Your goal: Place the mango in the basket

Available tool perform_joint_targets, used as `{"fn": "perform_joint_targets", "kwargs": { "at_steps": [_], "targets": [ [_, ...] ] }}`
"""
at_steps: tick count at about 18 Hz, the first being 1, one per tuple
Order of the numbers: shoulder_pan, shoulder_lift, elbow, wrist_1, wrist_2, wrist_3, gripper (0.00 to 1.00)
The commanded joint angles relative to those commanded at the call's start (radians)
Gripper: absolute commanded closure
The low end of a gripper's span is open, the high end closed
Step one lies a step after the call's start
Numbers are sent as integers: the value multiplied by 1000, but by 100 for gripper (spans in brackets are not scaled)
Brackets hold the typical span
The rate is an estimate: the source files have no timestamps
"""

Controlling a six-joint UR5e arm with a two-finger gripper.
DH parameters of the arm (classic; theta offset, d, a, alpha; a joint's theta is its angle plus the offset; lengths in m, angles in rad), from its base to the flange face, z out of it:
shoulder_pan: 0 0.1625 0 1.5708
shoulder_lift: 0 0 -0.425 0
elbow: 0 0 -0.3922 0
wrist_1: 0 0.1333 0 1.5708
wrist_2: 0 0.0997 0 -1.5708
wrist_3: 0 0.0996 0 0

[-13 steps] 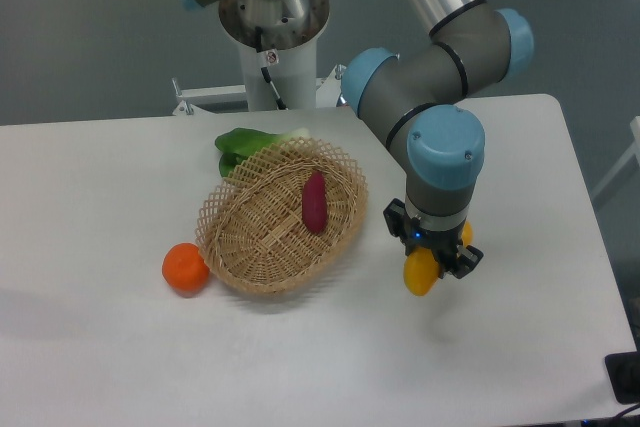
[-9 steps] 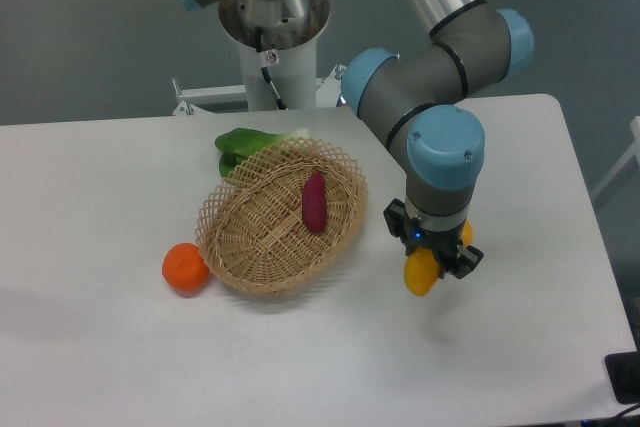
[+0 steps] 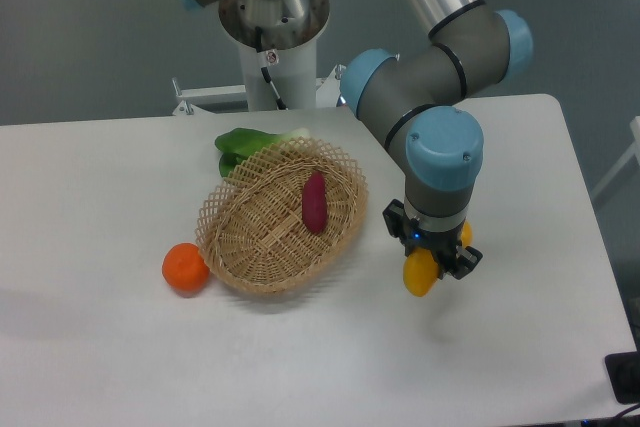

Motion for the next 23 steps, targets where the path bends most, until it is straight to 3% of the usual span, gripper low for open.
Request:
{"fn": "perform_joint_targets", "kwargs": {
  "at_steps": [4,8,10,14,23],
  "targets": [
    [-5,17,-29,2,-6,3,59],
    [-43,63,-115,37,-11,49,58],
    [-70,74,-159,51,-9,75,58],
    [-146,147,-247,52,-12,78,58],
    [-293,195,-350,52,0,77,58]
  ]
}}
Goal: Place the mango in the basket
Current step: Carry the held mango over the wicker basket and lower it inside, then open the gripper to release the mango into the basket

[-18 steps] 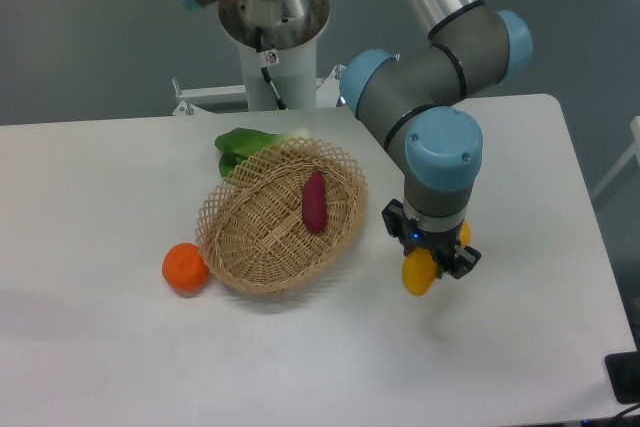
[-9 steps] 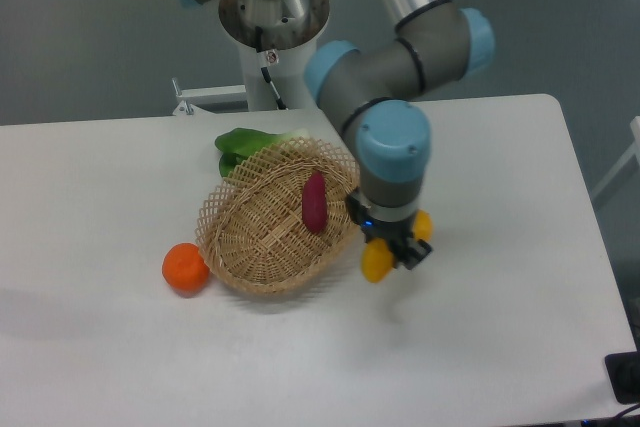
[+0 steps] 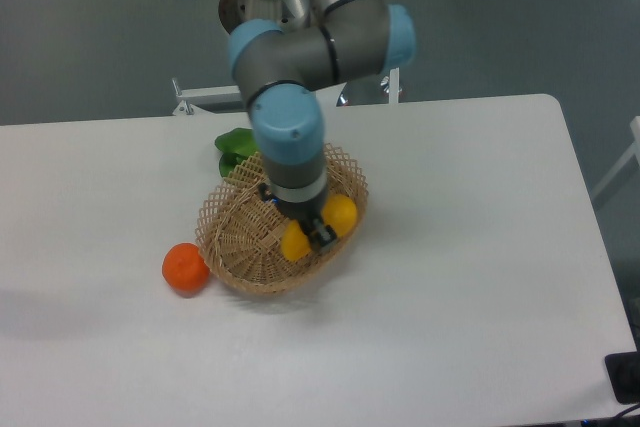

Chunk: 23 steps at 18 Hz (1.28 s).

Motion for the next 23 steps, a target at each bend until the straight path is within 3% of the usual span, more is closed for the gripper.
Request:
{"fn": "perform_joint_targets", "kwargs": {
  "at_steps": [10,15,18,23],
  "targets": [
    [-97,-15,-75,49,35,-3,54],
    [-98,-28,-77,86,34,-5,30],
    [-98,-31,-72,104,29,-12,0],
    [-86,-32,-60,130,31,-17,0]
  ]
}}
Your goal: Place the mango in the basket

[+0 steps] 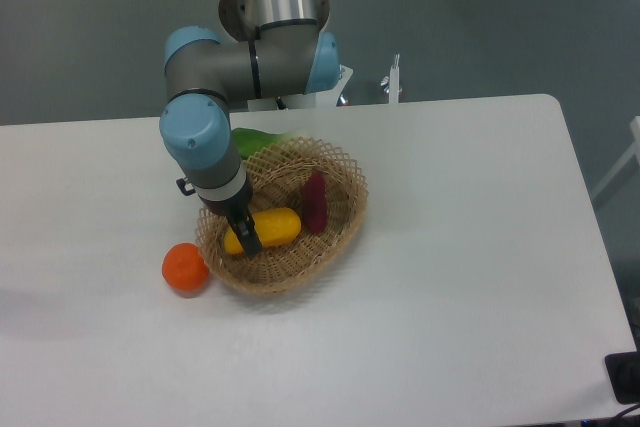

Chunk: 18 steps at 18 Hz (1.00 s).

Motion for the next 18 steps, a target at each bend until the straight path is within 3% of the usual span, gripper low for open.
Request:
{"fn": "perform_joint_targets", "kwargs": {
  "at_steps": [18],
  "targets": [
    [261,-28,152,-15,-20,14,0]
  ]
}}
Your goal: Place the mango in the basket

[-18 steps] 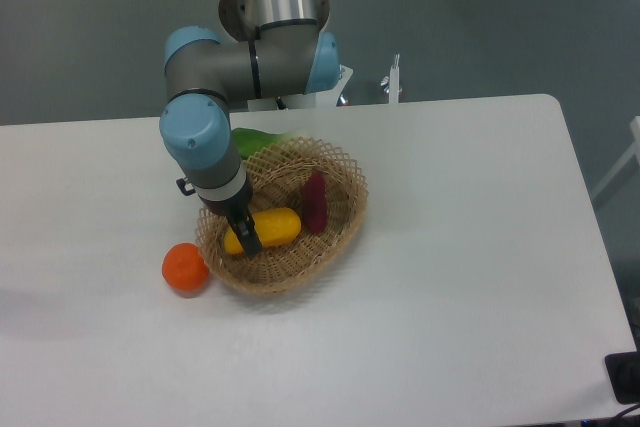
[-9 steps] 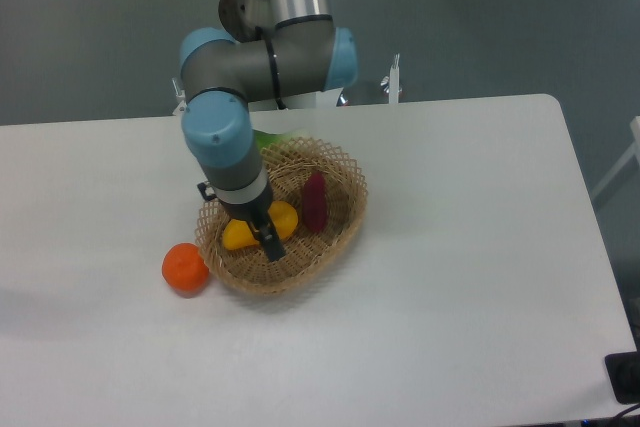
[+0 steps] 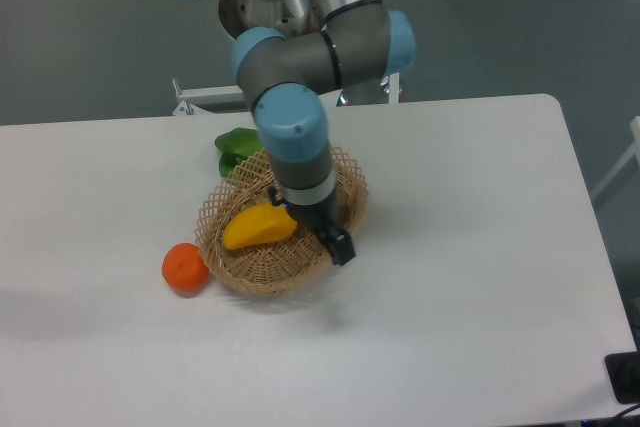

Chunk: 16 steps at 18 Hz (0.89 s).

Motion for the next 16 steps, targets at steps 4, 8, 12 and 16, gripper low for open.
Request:
{"fn": "perform_joint_targets", "kwargs": {
  "at_steps": [4,8,12,16],
  "targets": [
    [52,-28,63,-17,-29,2,0],
    [92,-63,156,-118,-31,2,0],
    [126,-106,209,-127,-31,2,0],
    [169,-111,232,-144,-70,3,0]
  ]
}}
